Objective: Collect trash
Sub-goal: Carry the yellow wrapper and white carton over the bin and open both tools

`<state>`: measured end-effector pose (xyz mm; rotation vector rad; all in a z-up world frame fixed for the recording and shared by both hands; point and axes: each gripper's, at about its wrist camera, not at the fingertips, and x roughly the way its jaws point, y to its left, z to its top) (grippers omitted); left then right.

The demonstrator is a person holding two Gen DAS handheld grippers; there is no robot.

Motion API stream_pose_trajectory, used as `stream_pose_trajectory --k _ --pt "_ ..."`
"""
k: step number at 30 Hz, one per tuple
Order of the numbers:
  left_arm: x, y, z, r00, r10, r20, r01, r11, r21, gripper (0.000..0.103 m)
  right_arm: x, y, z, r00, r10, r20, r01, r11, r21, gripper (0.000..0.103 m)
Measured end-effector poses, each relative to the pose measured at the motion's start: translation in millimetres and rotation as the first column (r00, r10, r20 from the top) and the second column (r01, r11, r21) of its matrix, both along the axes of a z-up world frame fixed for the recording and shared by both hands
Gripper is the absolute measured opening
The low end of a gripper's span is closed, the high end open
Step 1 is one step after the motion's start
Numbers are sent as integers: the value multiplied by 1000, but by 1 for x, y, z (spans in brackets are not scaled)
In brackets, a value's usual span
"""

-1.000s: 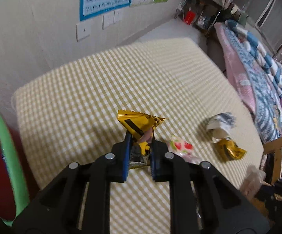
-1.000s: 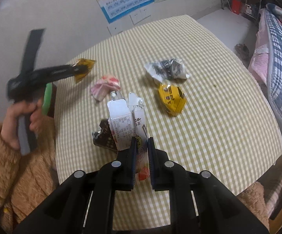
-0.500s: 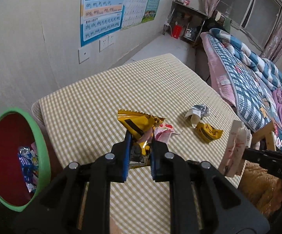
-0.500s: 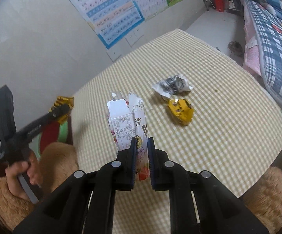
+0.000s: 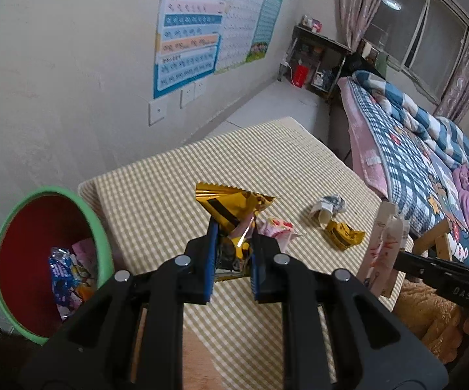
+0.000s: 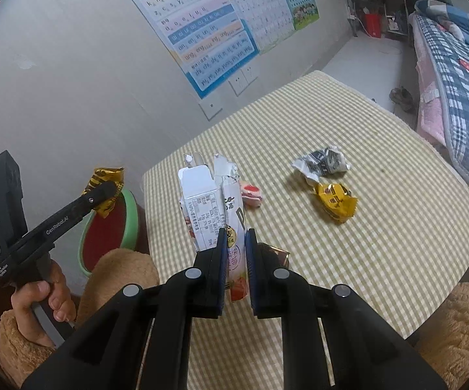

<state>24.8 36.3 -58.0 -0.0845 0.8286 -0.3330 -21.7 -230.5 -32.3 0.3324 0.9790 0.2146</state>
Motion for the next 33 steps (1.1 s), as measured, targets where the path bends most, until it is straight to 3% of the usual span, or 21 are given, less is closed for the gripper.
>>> stream_pose_trajectory --k 14,25,33 --pt "-5 39 11 997 64 43 -64 998 -13 16 -2 29 24 998 11 60 -13 1000 27 11" --pt "-14 81 17 988 136 69 -136 991 -4 16 4 66 27 995 74 68 -76 997 33 11" --pt "-20 119 14 974 213 76 -214 977 13 16 16 110 13 987 156 39 -158 986 54 11"
